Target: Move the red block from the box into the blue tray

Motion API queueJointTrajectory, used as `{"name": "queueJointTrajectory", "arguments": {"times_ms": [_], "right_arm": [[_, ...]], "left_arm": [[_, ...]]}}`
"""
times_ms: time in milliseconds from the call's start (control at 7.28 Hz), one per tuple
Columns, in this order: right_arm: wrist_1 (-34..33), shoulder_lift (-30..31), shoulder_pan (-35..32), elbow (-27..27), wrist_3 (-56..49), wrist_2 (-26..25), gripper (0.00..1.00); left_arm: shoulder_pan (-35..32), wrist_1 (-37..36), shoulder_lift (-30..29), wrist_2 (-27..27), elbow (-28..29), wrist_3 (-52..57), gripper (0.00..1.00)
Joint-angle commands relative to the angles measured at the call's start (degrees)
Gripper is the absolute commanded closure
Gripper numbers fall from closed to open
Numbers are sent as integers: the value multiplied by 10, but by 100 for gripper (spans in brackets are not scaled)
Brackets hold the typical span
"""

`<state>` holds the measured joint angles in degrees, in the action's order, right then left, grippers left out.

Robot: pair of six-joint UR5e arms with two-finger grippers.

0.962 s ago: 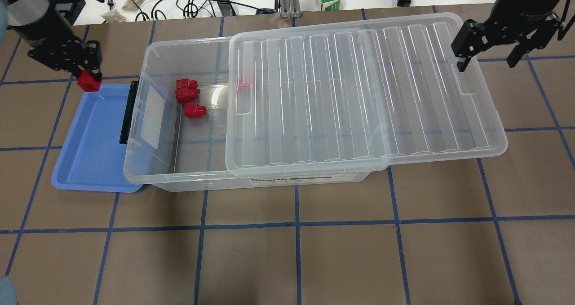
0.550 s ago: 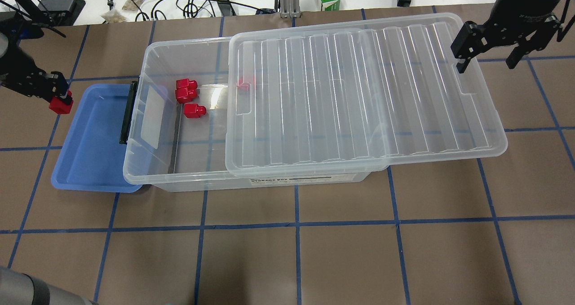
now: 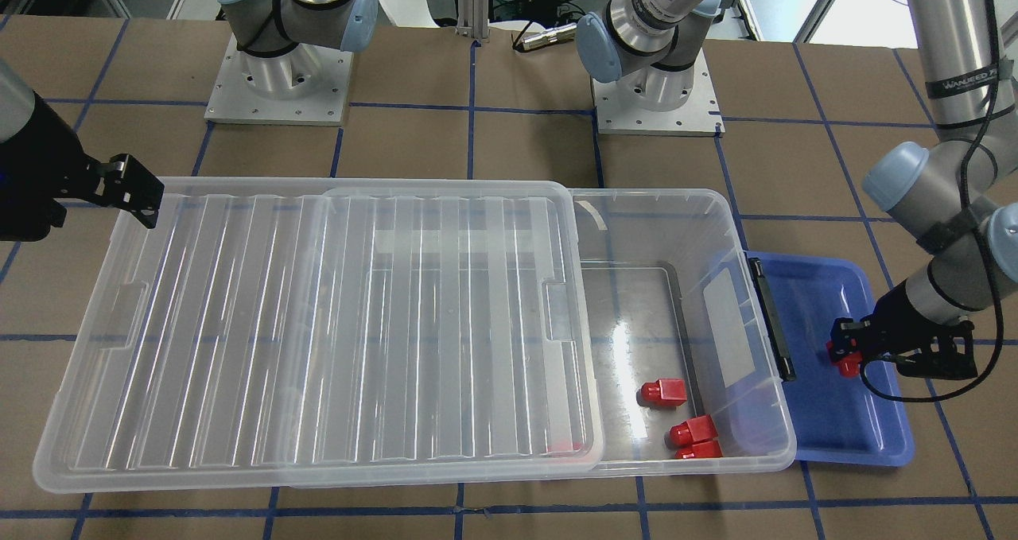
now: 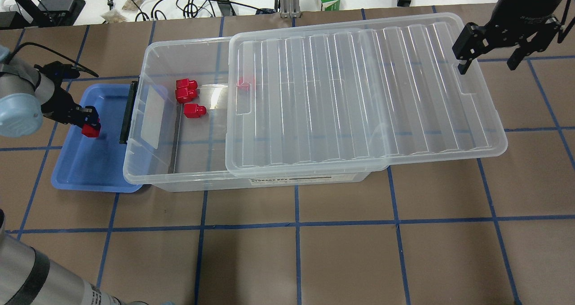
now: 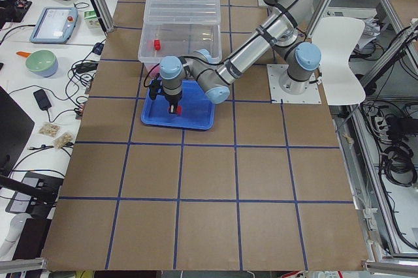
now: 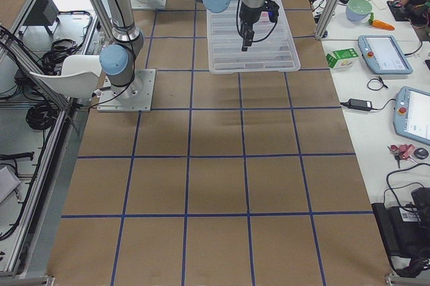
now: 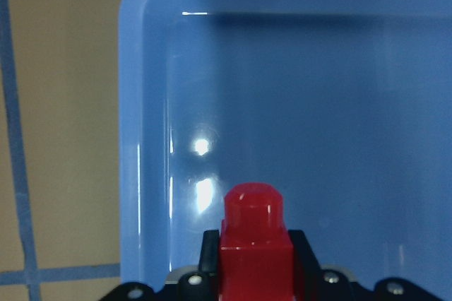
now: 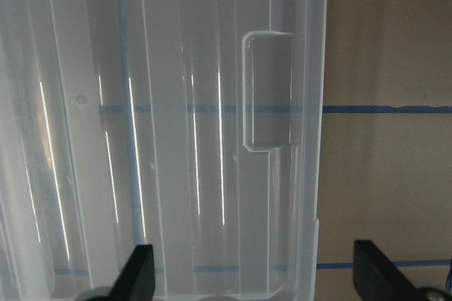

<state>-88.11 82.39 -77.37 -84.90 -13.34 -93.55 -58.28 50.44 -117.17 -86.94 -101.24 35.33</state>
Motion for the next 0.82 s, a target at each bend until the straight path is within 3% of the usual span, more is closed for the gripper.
{"name": "queueJointTrajectory", "arguments": {"times_ms": [0, 275, 687], "right_arm": [[-7, -10, 31, 0, -5, 0, 0], [-51, -29, 57, -1, -14, 0, 0], [-60, -53, 95, -2, -36, -1, 0]], "left_arm": [[-3, -10, -7, 1, -4, -2, 4], [-11, 12, 18, -2, -3, -5, 0], [-23, 217, 124, 33, 45, -37, 0]]}}
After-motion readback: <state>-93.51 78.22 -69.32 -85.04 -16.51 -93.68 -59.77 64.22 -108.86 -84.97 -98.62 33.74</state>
